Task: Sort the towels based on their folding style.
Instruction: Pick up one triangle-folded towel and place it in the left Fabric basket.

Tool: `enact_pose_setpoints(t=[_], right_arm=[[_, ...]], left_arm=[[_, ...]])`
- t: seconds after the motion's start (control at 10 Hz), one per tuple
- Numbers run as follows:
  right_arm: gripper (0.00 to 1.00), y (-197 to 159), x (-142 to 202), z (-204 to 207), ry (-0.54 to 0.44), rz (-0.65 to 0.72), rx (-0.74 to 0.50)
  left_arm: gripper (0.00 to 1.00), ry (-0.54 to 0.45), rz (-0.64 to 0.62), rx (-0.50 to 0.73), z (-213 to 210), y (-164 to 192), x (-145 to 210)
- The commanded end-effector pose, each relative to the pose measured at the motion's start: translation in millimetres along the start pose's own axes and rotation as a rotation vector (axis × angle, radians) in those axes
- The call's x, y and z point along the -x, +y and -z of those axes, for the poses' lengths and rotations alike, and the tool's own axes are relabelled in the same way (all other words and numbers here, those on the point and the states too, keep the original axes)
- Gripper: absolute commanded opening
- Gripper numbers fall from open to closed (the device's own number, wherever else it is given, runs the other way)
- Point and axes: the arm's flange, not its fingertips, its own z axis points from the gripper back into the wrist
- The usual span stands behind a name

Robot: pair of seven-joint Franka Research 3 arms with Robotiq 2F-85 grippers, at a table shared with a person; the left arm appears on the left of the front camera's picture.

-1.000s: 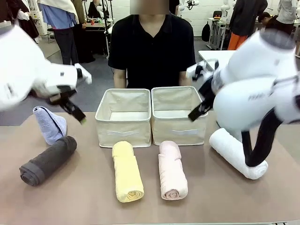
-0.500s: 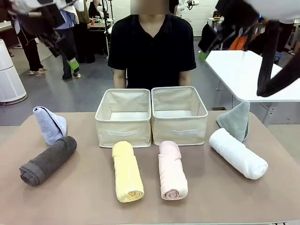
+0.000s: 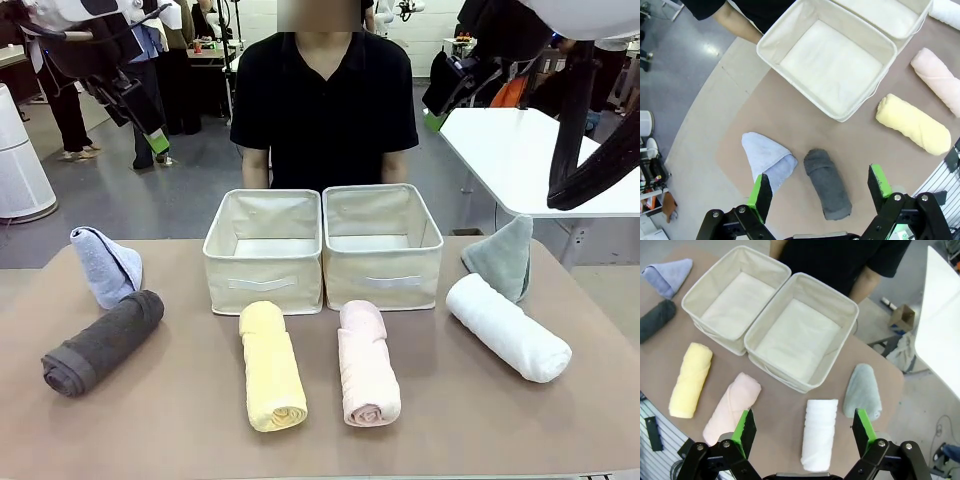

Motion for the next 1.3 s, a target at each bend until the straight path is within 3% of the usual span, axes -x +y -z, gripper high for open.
enact_pose_setpoints(t=[0.0, 0.1, 0.2, 0.3, 0.5, 0.6, 0.7, 0.8, 1.0, 1.2], right_arm=[[1.0, -1, 3, 3, -0.02, 0.001, -0.008], [1.0, 0, 0, 0, 0.0, 0.0, 0.0], [1.0, -15, 17, -23, -0.03, -0.095, -0.273], [1.0, -38, 37, -49, -0.1, -0.054, -0.448], [1.0, -96, 66, -87, -0.293, 0.085, -0.547], [1.0, -129, 81, -100, -0.404, 0.129, -0.682], [1.0, -157, 97, -104, -0.542, 0.134, -0.889], [1.0, -172, 108, -95, -0.592, 0.138, -0.939], [1.0, -175, 113, -75, -0.593, 0.051, -0.951], [1.0, -195, 141, -45, -0.641, 0.005, -0.95]], left_arm=[[1.0, -0.009, 0.001, 0.007, -2, -1, 3], [1.0, 0.0, 0.0, 0.0, 0, 0, 0], [1.0, 0.018, 0.077, 0.137, -13, 25, 9], [1.0, -0.01, 0.142, 0.305, -33, 50, 22], [1.0, -0.113, 0.114, 0.415, -58, 106, 44], [1.0, -0.187, 0.176, 0.59, -64, 132, 55], [1.0, -0.338, 0.307, 0.799, -69, 153, 68], [1.0, -0.481, 0.348, 0.888, -66, 167, 84], [1.0, -0.647, 0.409, 0.953, -60, 182, 105], [1.0, -0.759, 0.341, 0.945, -46, 204, 137]])
